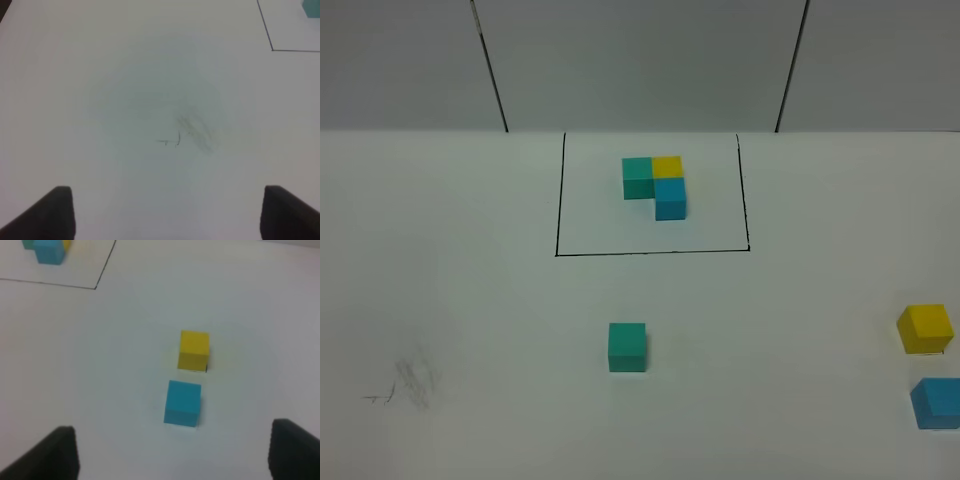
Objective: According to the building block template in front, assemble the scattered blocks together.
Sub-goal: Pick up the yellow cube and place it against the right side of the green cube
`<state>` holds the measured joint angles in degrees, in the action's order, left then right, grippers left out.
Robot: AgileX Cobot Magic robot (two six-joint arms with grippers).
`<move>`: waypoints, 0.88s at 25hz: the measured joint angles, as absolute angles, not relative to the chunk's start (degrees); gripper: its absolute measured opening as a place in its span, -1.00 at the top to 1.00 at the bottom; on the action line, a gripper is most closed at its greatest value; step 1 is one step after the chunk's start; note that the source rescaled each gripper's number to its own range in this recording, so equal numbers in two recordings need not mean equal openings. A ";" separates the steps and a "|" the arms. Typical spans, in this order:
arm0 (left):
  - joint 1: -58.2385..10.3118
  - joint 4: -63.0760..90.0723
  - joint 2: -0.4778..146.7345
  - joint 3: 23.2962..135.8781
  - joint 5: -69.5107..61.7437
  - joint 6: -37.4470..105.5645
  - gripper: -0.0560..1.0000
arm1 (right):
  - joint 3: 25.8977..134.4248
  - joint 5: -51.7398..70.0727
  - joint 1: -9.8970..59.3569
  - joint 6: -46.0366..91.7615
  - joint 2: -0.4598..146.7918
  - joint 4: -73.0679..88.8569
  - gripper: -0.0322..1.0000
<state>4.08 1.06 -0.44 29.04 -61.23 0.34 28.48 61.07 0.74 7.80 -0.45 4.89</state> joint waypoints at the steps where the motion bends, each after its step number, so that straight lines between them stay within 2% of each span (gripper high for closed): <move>1: 4.08 1.06 -0.44 29.04 -61.17 0.34 -0.33 | 28.48 61.07 0.74 7.80 -0.45 4.89 -0.22; 16: 4.08 1.06 -0.44 29.04 -61.17 0.34 -0.32 | 28.48 61.02 0.74 5.06 0.00 4.25 -0.22; 22: 4.08 1.06 -0.44 29.04 -61.17 0.34 -0.32 | 31.29 54.59 0.74 3.59 18.57 2.20 -0.22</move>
<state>4.08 1.06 -0.44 29.04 -61.17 0.34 31.29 54.59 0.74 3.59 18.57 2.20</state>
